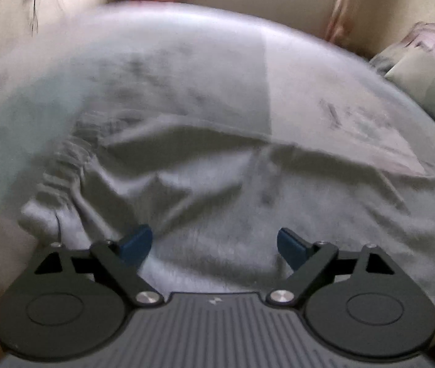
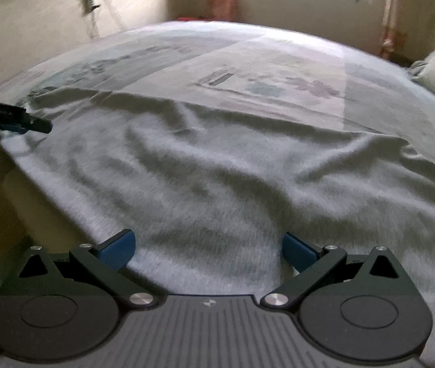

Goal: Fold clothes

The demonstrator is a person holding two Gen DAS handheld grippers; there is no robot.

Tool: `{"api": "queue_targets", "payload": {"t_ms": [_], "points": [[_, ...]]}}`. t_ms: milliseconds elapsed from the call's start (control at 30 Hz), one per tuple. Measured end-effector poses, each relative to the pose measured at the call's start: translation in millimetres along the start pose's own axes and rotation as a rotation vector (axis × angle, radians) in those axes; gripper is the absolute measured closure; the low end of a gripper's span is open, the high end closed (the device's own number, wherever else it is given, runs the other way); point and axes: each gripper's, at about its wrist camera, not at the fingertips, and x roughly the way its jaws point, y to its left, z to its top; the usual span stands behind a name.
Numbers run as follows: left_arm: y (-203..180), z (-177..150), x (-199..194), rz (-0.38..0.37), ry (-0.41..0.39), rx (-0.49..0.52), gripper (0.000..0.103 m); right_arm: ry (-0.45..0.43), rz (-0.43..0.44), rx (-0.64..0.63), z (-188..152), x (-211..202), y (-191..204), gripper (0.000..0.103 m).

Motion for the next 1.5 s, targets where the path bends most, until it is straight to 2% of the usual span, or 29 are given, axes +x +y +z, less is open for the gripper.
{"api": "queue_targets", "payload": {"t_ms": [67,167,267,367,400,433,467,500,600,667,833,933,1000,1100,1133,1167,1233,1300,1367,1433,1500], "points": [[-3,-7,-4,0.01,-0.003,0.03,0.005,-0.013,0.045,0.03,9,-6,-11,0.0],[-8,-10,-6,0.034,0.011,0.068,0.005,-0.133,0.061,0.07,28,-12,-25,0.0],[-9,-9,-5,0.043,0.014,0.059,0.003,-0.161,0.101,0.119,47,1,-35,0.0],[-9,-8,-2,0.045,0.013,0.048,0.001,-0.048,0.155,0.153,54,38,-41,0.0],[-9,-7,-1,0.048,0.014,0.048,0.001,-0.036,0.128,0.122,53,48,-41,0.0],[-9,-7,-1,0.049,0.015,0.05,0.001,-0.075,0.059,0.056,53,53,-40,0.0],[-9,-7,-1,0.049,0.016,0.049,0.001,-0.067,-0.006,0.023,54,62,-42,0.0],[-9,-7,0,0.046,0.017,0.049,0.001,-0.068,-0.03,0.025,57,67,-48,0.0],[-8,-8,-1,0.038,0.017,0.059,0.001,-0.039,0.008,0.107,74,63,-61,0.0],[-8,-8,-1,0.039,0.015,0.065,0.001,-0.057,0.024,0.116,80,50,-59,0.0],[-11,-9,0,0.055,0.011,0.076,0.001,-0.053,-0.013,0.122,68,31,-59,0.0],[-10,-10,0,0.049,0.006,0.079,0.001,0.012,-0.04,0.123,59,44,-72,0.0],[-9,-10,0,0.047,0.005,0.08,0.001,0.013,-0.033,0.127,58,52,-82,0.0],[-9,-9,-1,0.049,0.012,0.077,0.001,0.046,-0.012,0.192,76,50,-94,0.0],[-9,-9,0,0.05,0.013,0.077,0.001,0.025,-0.006,0.203,80,47,-97,0.0],[-9,-9,0,0.052,0.013,0.076,0.001,-0.003,-0.011,0.196,84,44,-100,0.0],[-10,-8,1,0.056,0.015,0.076,0.001,-0.007,-0.051,0.174,88,52,-108,0.0],[-10,-7,2,0.057,0.019,0.075,0.001,0.042,-0.076,0.176,90,72,-122,0.0],[-11,-7,1,0.058,0.026,0.074,0.001,0.005,-0.075,0.169,91,77,-133,0.0],[-14,-5,-1,0.071,0.039,0.08,0.001,0.036,-0.087,0.188,95,70,-136,0.0],[-22,-4,-7,0.085,0.038,0.107,0.001,0.021,-0.108,0.192,89,48,-133,0.0]]}}
